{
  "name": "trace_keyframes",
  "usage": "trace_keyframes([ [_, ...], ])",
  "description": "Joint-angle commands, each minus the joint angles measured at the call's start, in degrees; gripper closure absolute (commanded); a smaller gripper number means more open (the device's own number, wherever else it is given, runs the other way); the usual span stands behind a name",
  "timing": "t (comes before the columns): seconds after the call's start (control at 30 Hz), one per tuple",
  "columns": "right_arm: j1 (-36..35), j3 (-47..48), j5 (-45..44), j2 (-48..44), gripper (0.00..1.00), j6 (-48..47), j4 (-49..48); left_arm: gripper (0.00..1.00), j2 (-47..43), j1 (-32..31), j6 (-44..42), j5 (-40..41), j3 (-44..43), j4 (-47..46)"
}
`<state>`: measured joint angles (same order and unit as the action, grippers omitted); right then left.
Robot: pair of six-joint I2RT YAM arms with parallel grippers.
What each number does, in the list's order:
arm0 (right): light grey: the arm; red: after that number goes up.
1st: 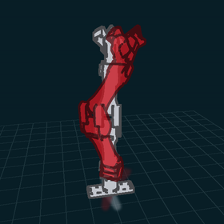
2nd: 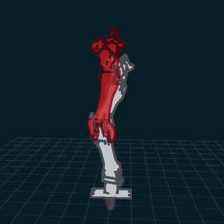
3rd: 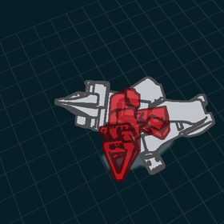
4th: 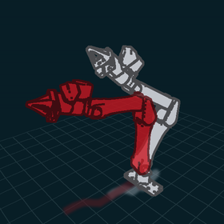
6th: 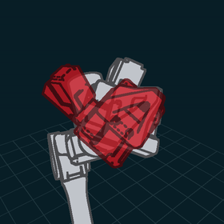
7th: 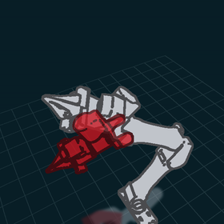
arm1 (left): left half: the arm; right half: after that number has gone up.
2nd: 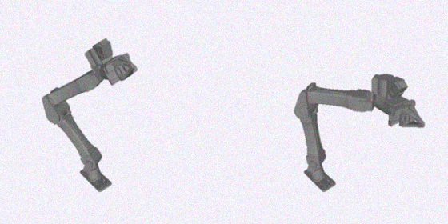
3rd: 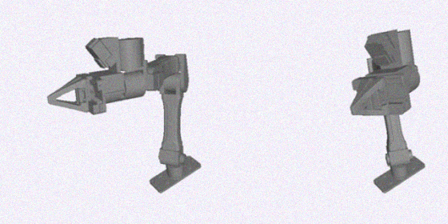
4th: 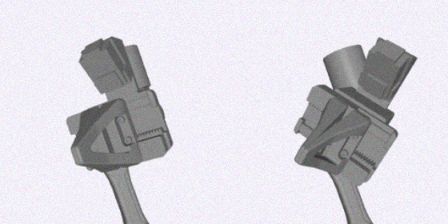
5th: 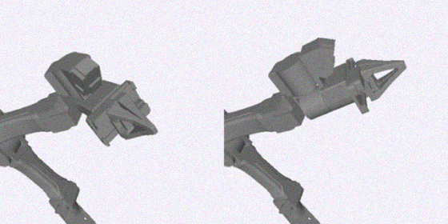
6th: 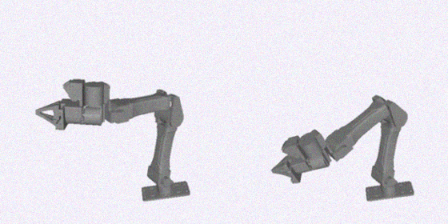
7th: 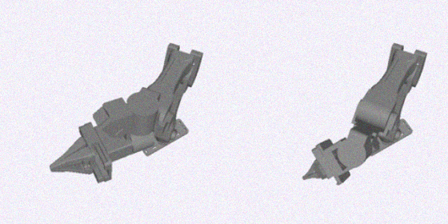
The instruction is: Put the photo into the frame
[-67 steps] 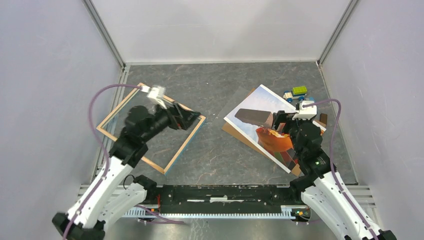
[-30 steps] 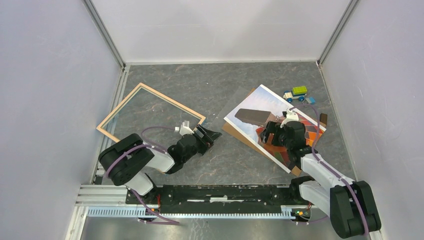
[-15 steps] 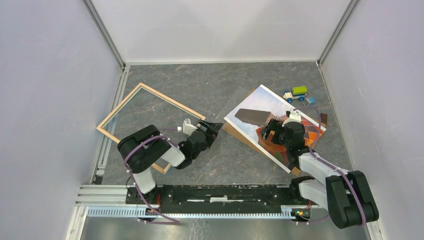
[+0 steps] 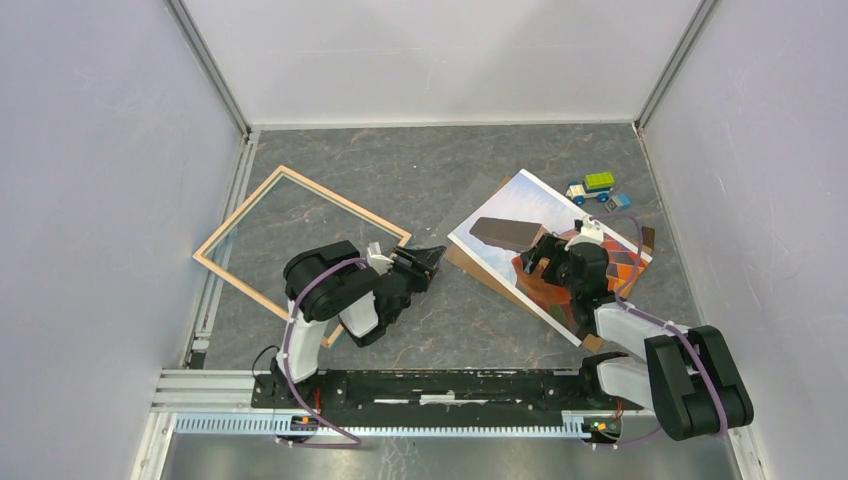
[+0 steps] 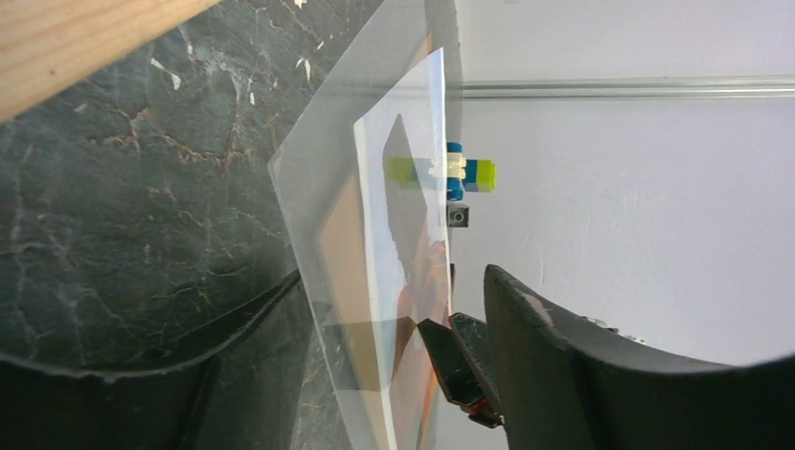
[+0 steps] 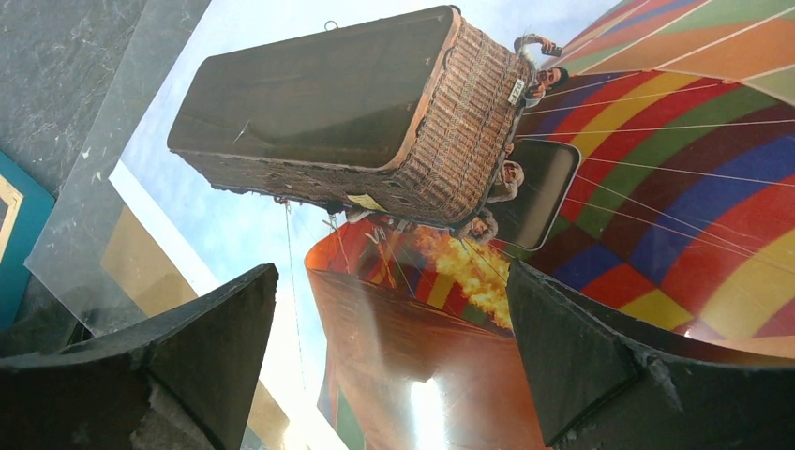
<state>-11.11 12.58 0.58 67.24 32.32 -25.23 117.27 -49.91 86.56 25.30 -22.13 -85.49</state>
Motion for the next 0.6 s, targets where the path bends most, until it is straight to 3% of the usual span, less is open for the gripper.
trace_keyframes([
  [0.0, 0.24, -2.13, 1.13, 1.49, 0.02, 0.35, 6.05, 0.32, -0.55, -0.17, -4.65, 0.92, -0.34, -1.01],
  [0.07, 0.26, -2.19, 1.56, 1.59, 0.02, 0.37, 5.9, 0.35, -1.66, -0.13, -5.66, 1.7, -1.04, 1.18],
  [0.3, 0.27, -1.48, 2.04, 1.28, 0.02, -0.3, 6.98, 0.59, -2.65, 0.02, -8.47, 1.94, -4.22, 4.33],
  [0.47, 0.27, 0.63, 0.97, -2.67, 0.02, -3.8, 11.87, 0.89, -5.45, 1.4, -10.76, 0.23, -5.52, 7.34],
  [0.57, 0.24, 2.83, -0.21, -6.0, 0.02, -6.94, 16.5, 0.98, -7.63, 2.39, -12.35, -2.8, -6.49, 9.27],
])
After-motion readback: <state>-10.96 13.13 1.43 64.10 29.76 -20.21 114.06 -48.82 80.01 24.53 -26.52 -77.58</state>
